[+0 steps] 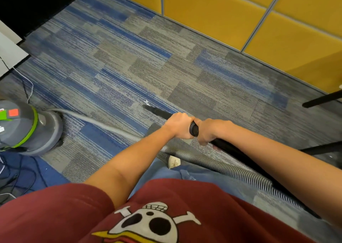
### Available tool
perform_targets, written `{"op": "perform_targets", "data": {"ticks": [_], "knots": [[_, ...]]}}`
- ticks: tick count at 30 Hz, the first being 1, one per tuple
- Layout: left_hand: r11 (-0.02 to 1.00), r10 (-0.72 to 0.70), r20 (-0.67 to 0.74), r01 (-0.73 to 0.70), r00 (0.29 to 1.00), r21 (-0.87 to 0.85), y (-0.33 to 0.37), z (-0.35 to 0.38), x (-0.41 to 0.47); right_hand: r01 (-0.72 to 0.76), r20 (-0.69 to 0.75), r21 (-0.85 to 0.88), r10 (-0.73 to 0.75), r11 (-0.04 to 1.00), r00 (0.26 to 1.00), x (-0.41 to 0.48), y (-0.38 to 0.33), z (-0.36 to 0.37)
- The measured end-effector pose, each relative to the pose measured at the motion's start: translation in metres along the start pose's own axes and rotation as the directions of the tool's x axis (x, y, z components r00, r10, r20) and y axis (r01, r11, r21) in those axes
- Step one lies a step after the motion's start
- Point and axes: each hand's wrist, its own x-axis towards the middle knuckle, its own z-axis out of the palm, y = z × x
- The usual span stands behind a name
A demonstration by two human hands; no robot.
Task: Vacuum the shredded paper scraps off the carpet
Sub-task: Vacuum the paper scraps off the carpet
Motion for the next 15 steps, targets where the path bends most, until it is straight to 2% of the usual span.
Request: {"op": "perform_targets", "data": {"ticks": [4,8,11,15], "knots": [[0.999,-0.031,-0.059,0.03,0.998,-0.022,0.005,0.002,0.003,-0.04,-0.003,-0.015,0.04,0.999,0.999,0.004,0.007,-0.002],[0.979,-0.12,-0.155,0.091,0.981,-0.182,0.002,0.002,0.01,-0.051,-0.003,-0.22,0.051,0.974,0.999,0.007,0.009,-0.021],[0.944,-0.174,-0.161,0.118,0.971,-0.31,-0.001,-0.004,0.013,-0.099,-0.012,-0.364,0.101,0.926,0.995,0.007,0.001,-0.032],[0.906,-0.224,-0.221,0.119,0.949,-0.407,-0.003,-0.009,0.014,-0.102,0.015,-0.435,0.12,0.895,0.993,-0.003,-0.006,-0.048]]}}
